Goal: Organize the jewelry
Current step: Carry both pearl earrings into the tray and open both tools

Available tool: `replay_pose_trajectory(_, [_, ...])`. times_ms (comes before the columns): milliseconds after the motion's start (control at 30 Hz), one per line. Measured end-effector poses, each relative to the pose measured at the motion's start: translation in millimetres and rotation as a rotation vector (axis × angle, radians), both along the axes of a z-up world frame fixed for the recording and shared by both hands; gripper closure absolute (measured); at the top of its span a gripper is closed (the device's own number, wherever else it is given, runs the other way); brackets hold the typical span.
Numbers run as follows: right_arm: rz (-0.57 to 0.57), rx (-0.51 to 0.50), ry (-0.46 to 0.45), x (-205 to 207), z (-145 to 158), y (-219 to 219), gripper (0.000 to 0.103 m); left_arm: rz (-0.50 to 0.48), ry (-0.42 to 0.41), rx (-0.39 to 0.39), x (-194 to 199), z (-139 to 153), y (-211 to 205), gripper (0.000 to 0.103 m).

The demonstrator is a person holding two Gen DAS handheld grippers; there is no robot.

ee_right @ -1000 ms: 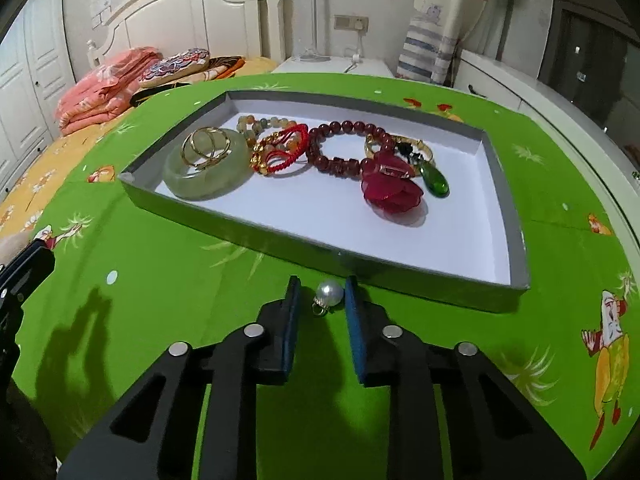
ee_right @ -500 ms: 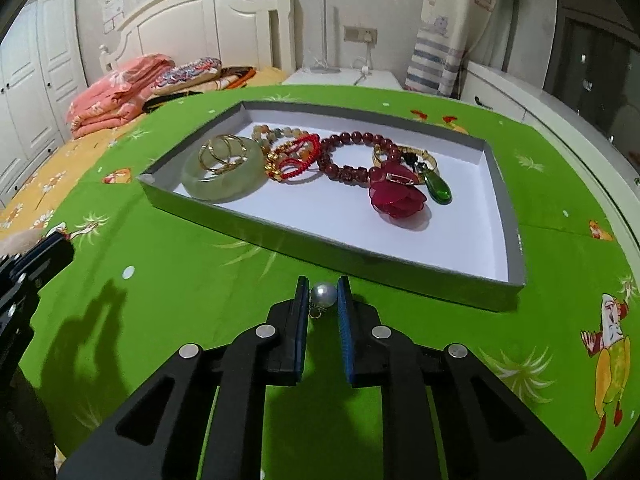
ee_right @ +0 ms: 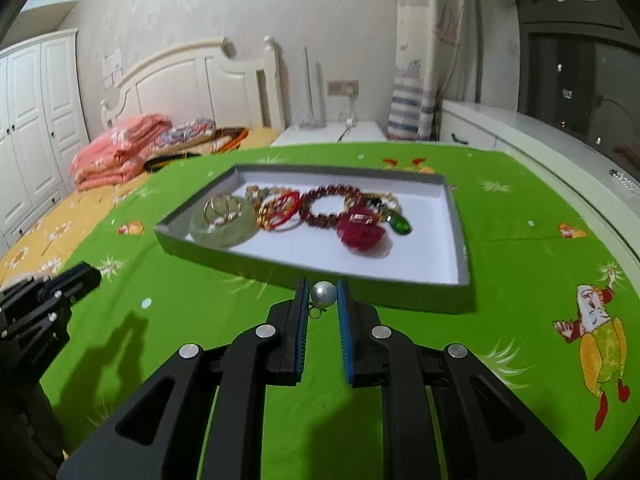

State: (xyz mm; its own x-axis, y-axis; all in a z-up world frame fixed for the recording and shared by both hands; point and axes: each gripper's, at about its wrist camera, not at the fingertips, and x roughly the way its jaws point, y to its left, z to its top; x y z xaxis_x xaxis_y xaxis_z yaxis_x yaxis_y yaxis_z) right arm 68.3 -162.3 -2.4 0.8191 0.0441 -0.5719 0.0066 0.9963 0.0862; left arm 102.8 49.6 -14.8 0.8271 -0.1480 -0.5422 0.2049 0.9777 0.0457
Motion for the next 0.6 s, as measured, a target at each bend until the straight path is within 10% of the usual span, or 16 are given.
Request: replay_pose_trajectory(600, [-0.022,-0.016,-0.040,20,17,-13,0.088,-0.049,-0.006,0.026,35,21,-74,0.088])
